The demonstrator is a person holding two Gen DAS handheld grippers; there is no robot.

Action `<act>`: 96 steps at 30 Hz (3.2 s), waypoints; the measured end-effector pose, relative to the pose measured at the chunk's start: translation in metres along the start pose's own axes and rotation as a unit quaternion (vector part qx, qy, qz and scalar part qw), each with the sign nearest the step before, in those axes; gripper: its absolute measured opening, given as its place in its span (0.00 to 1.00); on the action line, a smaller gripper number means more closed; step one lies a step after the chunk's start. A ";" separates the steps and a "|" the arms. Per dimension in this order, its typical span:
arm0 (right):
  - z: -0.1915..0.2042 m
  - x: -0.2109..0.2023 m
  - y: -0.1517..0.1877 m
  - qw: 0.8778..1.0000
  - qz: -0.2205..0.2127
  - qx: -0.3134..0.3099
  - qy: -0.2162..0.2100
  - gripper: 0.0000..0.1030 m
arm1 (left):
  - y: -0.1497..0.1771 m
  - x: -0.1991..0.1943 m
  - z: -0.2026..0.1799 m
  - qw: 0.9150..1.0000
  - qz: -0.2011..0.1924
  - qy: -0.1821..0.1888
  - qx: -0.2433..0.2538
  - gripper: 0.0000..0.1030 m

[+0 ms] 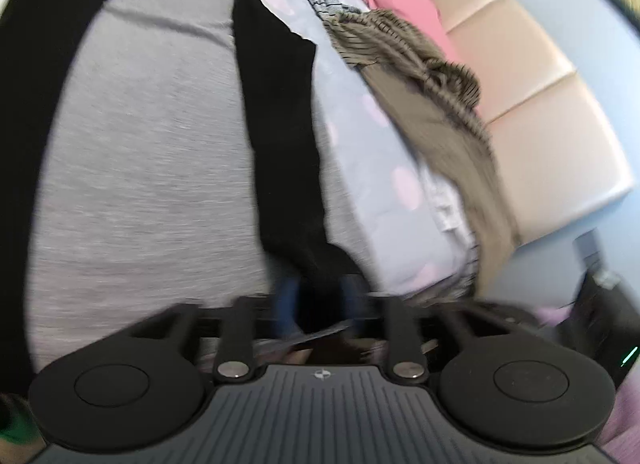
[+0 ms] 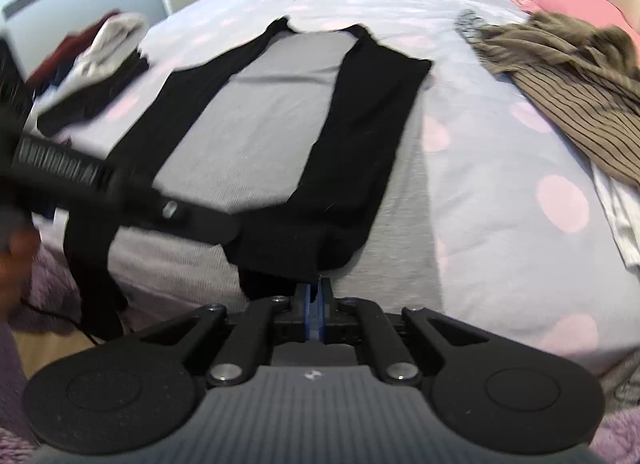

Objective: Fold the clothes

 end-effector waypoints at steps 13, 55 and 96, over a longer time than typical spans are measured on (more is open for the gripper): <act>-0.012 -0.021 -0.017 0.996 -0.018 0.078 -0.035 0.04 | 0.043 -0.001 -0.056 0.969 -0.011 -0.038 0.244 0.47; -0.050 0.006 0.026 0.987 0.142 0.057 0.051 0.04 | 0.113 0.055 -0.096 0.856 0.075 -0.074 0.506 0.01; -0.059 0.272 -0.232 0.999 -0.011 -0.044 0.007 0.41 | -0.229 0.135 0.139 0.877 -0.140 -0.331 0.320 0.42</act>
Point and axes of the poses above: each gripper's, at about its wrist camera, not at the fingertips, and x roughly the way its jaws point, z to its left, y to its underside, the point moved 3 cm from there along x, roughly the way its jaws point, and after that the axes turned 13 degrees about -z, right-handed, at the moved point
